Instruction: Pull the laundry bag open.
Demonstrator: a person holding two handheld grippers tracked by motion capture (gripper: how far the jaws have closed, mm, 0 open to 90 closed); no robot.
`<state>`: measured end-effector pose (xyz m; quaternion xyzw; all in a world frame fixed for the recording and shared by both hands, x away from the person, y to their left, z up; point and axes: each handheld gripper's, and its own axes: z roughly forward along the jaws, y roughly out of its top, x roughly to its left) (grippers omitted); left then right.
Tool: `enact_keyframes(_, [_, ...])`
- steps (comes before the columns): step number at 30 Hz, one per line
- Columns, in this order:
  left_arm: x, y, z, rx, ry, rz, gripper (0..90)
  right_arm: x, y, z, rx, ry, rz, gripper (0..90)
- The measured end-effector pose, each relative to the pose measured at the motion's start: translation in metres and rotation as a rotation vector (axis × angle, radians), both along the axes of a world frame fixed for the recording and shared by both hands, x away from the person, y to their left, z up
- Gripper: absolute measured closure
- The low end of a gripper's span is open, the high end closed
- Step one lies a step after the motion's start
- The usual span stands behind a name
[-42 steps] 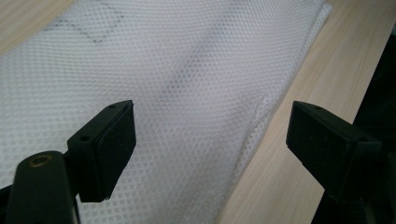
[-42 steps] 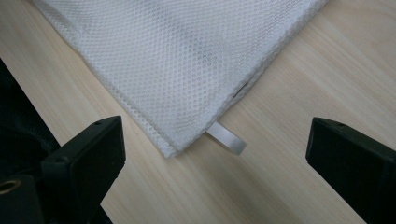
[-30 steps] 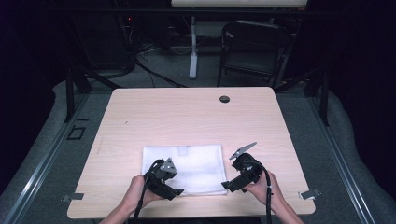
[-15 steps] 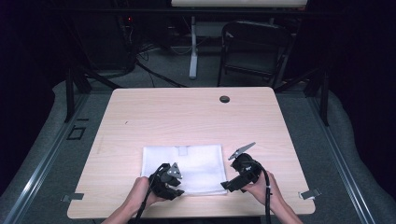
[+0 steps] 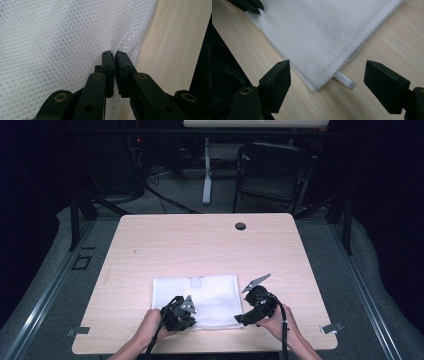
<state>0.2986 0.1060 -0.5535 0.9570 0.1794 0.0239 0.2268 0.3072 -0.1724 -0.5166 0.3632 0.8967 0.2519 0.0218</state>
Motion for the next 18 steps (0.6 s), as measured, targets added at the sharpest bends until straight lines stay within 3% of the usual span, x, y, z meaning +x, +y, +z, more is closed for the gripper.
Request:
enact_keyframes(12, [0.000, 0.004, 0.011, -0.034, -0.036, 0.028, 88.1, -0.009, 0.008, 0.006, 0.021, -0.049, 0.047, 42.1])
enact_keyframes(17, [0.002, 0.007, 0.015, -0.044, -0.050, 0.054, 88.2, -0.015, 0.015, 0.009, 0.028, -0.075, 0.076, 59.1])
enact_keyframes(18, [0.002, 0.007, 0.015, -0.044, -0.049, 0.058, 88.2, -0.018, 0.019, 0.008, 0.028, -0.082, 0.093, 66.3])
